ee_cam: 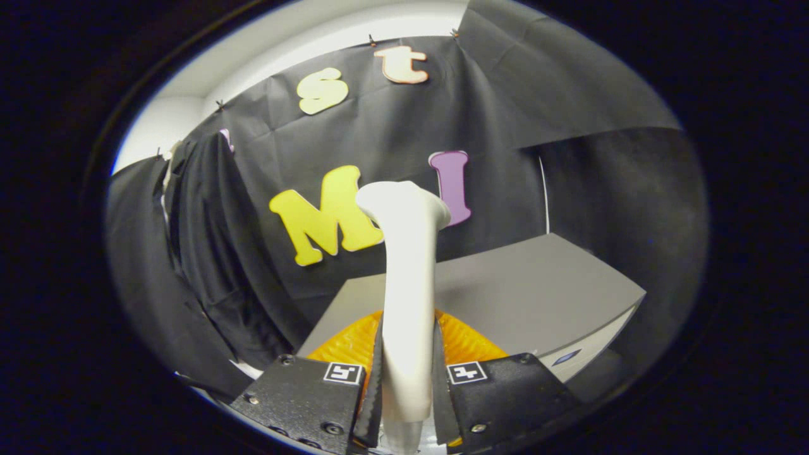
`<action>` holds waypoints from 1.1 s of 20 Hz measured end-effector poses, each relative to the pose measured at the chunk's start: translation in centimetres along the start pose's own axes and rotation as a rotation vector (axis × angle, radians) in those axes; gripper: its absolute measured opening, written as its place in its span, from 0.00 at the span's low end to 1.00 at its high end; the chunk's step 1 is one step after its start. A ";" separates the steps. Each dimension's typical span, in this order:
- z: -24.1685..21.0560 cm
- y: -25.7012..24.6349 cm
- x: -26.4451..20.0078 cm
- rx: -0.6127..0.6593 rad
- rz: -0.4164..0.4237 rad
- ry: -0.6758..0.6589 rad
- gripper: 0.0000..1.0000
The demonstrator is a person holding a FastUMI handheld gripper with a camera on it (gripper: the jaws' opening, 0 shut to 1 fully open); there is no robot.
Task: Iron the clothes twice with a garment steamer, once on the left side and once on the right side.
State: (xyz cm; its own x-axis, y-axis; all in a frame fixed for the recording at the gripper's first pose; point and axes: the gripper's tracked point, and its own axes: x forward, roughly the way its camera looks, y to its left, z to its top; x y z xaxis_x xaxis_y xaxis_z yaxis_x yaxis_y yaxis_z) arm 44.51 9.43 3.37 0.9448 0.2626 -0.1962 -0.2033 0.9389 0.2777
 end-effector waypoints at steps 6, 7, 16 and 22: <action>1.8 7.6 -7.9 0.003 0.044 -0.079 0.35; 1.7 8.9 -9.0 0.004 0.054 -0.087 0.35; 3.1 20.5 -16.8 -0.025 0.119 -0.177 0.35; 4.6 27.5 -17.5 -0.065 0.196 -0.210 0.35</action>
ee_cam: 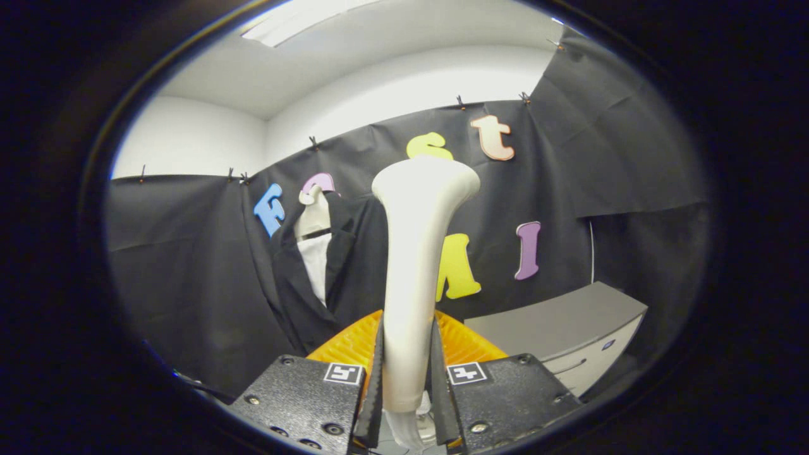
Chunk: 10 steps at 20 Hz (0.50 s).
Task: Iron the clothes twice with a garment steamer, once on the left side and once on the right side.
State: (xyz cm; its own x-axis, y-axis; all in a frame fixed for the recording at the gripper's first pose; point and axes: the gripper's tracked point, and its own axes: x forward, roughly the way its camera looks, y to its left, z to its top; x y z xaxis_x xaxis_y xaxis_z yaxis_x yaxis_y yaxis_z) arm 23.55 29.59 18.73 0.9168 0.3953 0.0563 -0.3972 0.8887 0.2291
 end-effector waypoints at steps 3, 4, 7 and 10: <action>1.2 2.5 2.2 -0.012 0.039 -0.016 0.35; 1.7 3.5 3.0 -0.020 0.054 -0.022 0.35; 2.8 5.3 6.1 -0.034 0.077 -0.040 0.35; 3.4 6.6 9.7 -0.039 0.095 -0.042 0.35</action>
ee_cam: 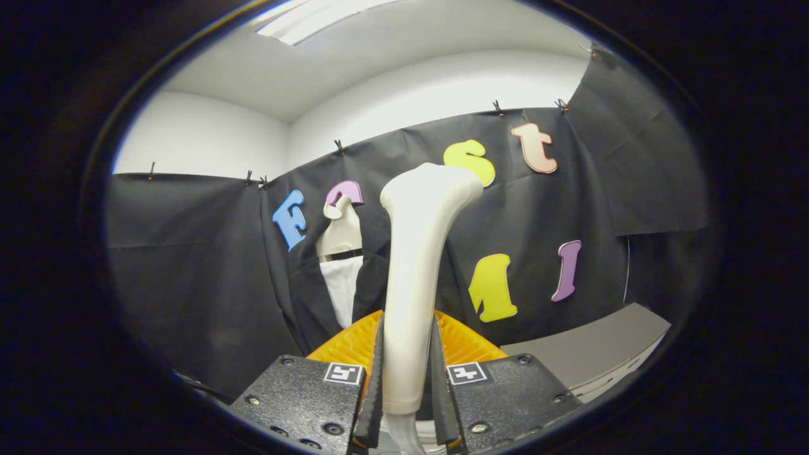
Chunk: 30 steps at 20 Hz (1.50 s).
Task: Iron the clothes twice with a garment steamer, once on the left side and once on the right side.
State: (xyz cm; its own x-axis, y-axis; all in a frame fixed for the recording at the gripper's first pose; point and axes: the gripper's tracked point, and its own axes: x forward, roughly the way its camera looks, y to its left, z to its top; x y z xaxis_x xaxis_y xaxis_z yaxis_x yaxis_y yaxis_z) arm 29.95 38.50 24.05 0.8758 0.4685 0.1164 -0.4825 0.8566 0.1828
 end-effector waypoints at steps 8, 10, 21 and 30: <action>-0.6 1.7 6.4 -0.033 0.034 0.012 0.35; -1.0 2.0 7.3 -0.041 0.045 0.010 0.35; -6.7 3.1 9.0 -0.023 0.102 0.132 0.35; -12.0 2.5 8.5 -0.006 0.081 0.227 0.35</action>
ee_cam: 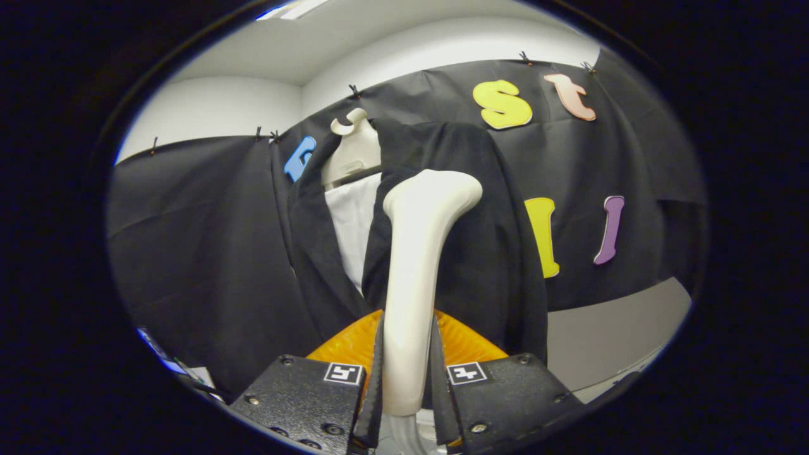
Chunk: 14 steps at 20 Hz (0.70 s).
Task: Iron the clothes twice with a garment steamer, once on the left side and once on the right side.
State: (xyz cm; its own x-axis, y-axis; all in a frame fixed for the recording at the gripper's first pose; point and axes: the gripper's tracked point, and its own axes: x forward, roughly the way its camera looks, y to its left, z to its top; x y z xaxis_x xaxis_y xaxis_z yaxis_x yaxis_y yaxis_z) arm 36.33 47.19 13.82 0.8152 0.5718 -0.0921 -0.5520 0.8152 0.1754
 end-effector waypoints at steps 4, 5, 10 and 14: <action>-3.6 -0.6 -0.3 0.004 -0.017 0.062 0.35; -4.4 -0.8 -0.3 0.002 -0.023 0.077 0.35; -8.8 -0.8 -0.5 -0.004 -0.030 0.150 0.36; -11.8 -1.0 -0.6 0.002 -0.035 0.199 0.35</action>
State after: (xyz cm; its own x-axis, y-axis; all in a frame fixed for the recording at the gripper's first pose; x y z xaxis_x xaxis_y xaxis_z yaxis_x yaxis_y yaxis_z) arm 34.33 47.13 2.17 0.7831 0.5503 -0.2897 -0.5233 0.8348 0.1711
